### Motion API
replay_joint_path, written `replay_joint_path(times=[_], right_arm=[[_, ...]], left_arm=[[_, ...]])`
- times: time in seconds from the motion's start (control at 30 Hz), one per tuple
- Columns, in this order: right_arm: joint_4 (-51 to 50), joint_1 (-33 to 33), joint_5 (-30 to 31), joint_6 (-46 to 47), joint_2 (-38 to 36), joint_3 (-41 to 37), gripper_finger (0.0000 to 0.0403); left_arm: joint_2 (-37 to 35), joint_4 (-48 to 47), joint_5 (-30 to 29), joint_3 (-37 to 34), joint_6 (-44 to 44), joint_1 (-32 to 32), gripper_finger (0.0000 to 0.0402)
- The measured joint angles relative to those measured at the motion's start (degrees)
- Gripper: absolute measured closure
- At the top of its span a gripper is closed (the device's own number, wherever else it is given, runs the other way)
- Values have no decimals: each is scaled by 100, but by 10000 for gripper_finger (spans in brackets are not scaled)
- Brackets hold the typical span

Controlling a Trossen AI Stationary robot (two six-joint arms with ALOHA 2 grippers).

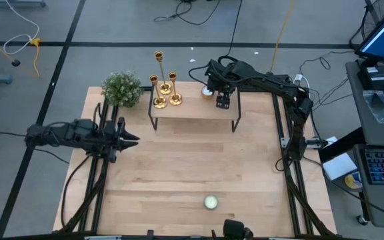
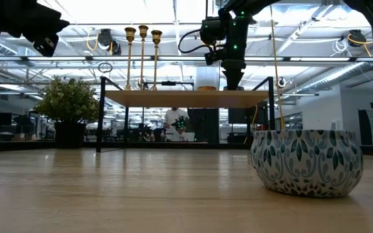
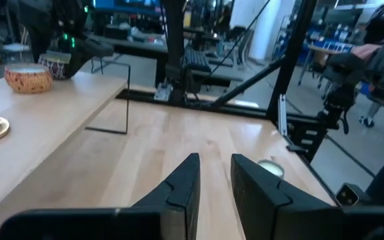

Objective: Pick & Place candle stick holders
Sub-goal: Put the black scented candle on the shelf

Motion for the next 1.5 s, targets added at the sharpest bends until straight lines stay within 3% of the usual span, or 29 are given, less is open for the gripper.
replay_joint_path(times=[0.27,0.43,0.57,0.77,0.9,1.5], right_arm=[[-46,0,0,-81,-7,-1,100],[-148,138,4,-636,-9,-2,68],[-129,283,36,-728,-9,-2,40],[-58,339,995,-738,-9,-2,24],[11,337,1318,-737,-21,0,22],[333,535,1329,-673,-647,7,22]], left_arm=[[-586,652,2,-800,34,0,316],[-650,1081,2,-1155,-101,1,316],[-650,1133,2,-1180,-113,-1,316],[-648,1141,3,-1180,-172,-1,316],[-648,1172,4,-1180,-176,-1,316],[-637,1222,249,-1180,-263,-1,316]])
